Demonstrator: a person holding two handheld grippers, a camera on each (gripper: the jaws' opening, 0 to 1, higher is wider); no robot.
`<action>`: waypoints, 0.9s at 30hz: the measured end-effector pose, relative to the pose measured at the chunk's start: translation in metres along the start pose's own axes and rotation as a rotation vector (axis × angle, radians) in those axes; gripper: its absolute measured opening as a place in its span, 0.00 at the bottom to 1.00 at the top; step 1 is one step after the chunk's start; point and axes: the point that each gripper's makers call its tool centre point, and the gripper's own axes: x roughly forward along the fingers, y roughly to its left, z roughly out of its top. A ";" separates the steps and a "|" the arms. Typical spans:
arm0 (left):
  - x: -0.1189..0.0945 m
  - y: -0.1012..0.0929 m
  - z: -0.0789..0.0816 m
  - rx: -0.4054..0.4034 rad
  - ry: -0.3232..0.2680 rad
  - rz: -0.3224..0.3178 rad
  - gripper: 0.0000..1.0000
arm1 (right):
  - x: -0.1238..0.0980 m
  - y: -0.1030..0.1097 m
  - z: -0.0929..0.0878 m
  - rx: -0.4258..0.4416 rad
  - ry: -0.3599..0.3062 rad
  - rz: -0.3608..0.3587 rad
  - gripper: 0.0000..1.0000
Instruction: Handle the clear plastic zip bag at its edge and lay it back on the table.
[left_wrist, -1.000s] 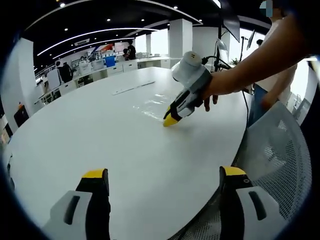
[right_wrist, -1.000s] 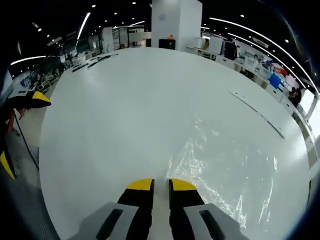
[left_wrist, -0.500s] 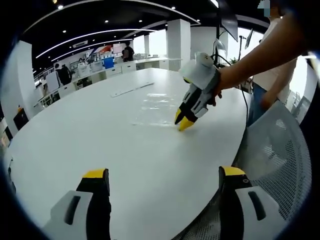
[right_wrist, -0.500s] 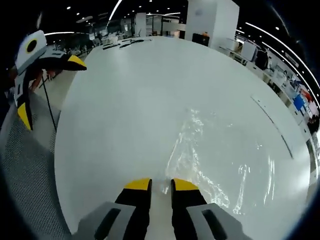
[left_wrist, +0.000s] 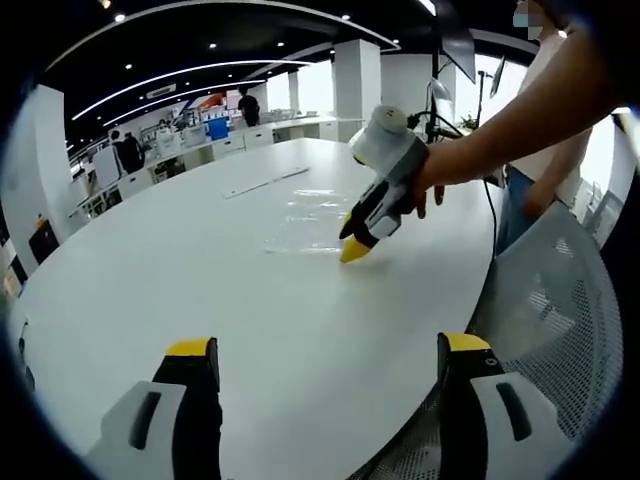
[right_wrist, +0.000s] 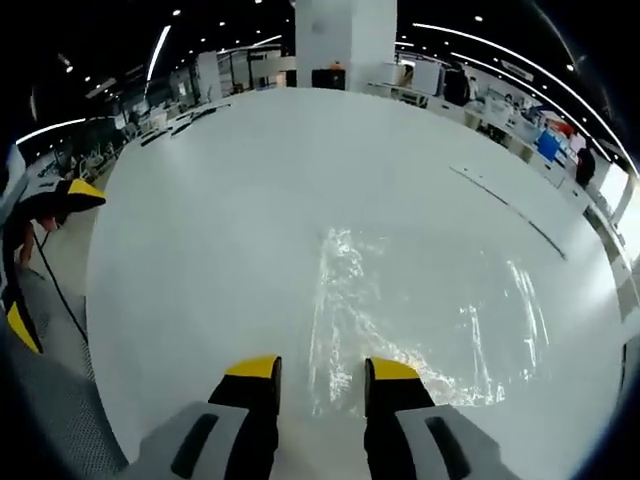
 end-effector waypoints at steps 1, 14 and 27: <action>0.000 0.000 0.000 0.000 0.000 0.001 0.89 | 0.000 0.000 -0.001 0.001 0.003 -0.008 0.28; 0.002 -0.001 0.003 0.004 -0.002 -0.001 0.88 | -0.005 0.009 -0.009 -0.183 0.074 -0.010 0.02; 0.003 -0.003 0.006 0.015 0.002 -0.007 0.88 | -0.012 0.007 -0.003 -0.269 0.052 0.011 0.00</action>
